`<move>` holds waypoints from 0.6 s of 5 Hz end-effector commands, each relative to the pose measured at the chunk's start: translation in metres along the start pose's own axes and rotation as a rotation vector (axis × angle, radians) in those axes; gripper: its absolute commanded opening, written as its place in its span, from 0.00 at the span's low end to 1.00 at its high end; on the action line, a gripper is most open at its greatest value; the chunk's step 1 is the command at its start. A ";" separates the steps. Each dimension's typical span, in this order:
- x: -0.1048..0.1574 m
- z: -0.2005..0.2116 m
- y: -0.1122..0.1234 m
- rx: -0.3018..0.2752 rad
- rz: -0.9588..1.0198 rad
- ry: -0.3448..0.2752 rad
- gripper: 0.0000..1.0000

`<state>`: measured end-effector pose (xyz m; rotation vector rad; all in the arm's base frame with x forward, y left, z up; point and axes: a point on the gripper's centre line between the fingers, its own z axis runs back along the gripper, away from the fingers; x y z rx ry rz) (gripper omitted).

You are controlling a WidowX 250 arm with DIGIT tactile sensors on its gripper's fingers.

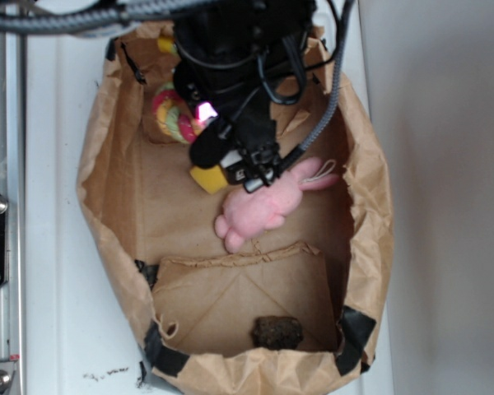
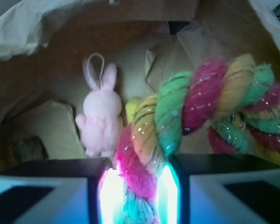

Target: Grab the multicolored rope.

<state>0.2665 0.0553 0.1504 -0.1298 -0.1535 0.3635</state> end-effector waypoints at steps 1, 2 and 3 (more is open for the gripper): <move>-0.001 0.043 -0.017 -0.054 -0.205 -0.104 0.00; -0.002 0.041 -0.038 -0.054 -0.266 -0.086 0.00; -0.002 0.045 -0.056 -0.077 -0.312 -0.073 0.00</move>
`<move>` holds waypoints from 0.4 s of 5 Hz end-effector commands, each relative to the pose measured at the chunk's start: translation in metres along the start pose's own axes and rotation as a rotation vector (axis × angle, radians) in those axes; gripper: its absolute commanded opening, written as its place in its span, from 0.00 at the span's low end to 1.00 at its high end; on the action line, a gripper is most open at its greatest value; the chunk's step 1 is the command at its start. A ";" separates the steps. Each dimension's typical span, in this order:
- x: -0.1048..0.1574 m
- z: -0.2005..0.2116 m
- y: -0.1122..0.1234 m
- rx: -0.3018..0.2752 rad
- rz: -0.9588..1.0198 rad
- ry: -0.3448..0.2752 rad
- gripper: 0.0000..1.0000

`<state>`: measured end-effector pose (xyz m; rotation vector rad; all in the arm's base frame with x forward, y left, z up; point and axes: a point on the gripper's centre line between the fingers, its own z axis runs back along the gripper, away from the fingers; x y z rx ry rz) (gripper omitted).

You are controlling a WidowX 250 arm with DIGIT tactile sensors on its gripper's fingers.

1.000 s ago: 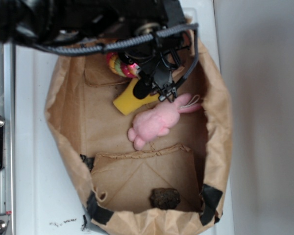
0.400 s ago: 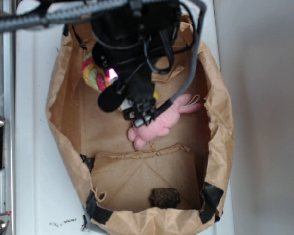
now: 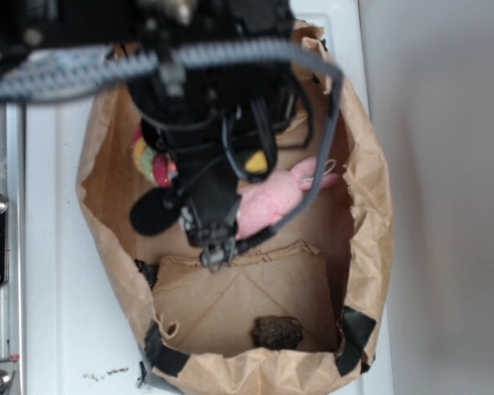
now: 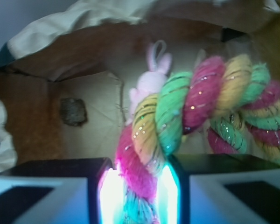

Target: Grab the multicolored rope.

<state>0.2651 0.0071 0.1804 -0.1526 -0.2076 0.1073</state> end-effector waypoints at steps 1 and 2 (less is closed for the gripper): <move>0.016 0.023 -0.015 -0.035 -0.080 -0.039 0.00; 0.016 0.025 -0.019 -0.012 -0.081 -0.062 0.00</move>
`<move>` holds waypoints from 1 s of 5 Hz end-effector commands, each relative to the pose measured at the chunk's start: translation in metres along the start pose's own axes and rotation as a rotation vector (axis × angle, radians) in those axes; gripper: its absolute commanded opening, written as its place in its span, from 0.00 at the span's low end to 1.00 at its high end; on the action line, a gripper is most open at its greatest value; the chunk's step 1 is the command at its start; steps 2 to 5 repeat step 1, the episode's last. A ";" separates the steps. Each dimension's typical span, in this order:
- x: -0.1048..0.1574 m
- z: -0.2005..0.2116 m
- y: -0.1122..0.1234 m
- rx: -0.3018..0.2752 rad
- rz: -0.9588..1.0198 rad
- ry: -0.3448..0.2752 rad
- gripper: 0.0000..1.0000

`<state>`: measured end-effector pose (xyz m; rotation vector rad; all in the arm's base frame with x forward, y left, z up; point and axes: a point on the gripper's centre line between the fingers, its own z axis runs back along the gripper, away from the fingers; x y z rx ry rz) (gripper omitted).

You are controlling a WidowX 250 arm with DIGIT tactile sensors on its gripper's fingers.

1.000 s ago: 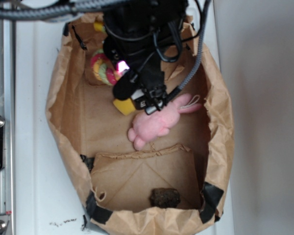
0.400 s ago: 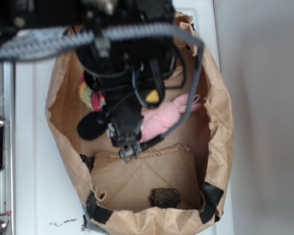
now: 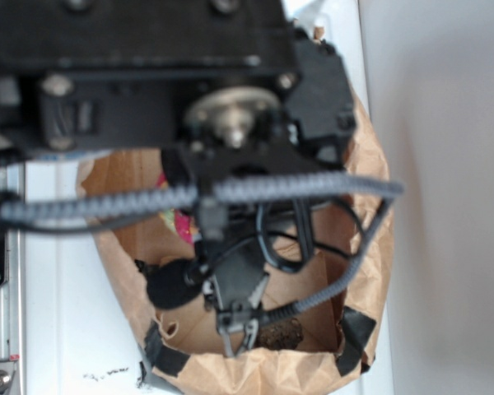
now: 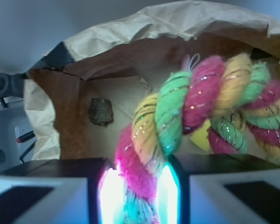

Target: Grab the multicolored rope.

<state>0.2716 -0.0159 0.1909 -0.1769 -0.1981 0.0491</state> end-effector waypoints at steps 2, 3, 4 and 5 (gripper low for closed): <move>0.010 0.026 0.009 0.046 0.011 -0.104 0.00; 0.010 0.026 0.009 0.046 0.011 -0.104 0.00; 0.010 0.026 0.009 0.046 0.011 -0.104 0.00; 0.010 0.026 0.009 0.046 0.011 -0.104 0.00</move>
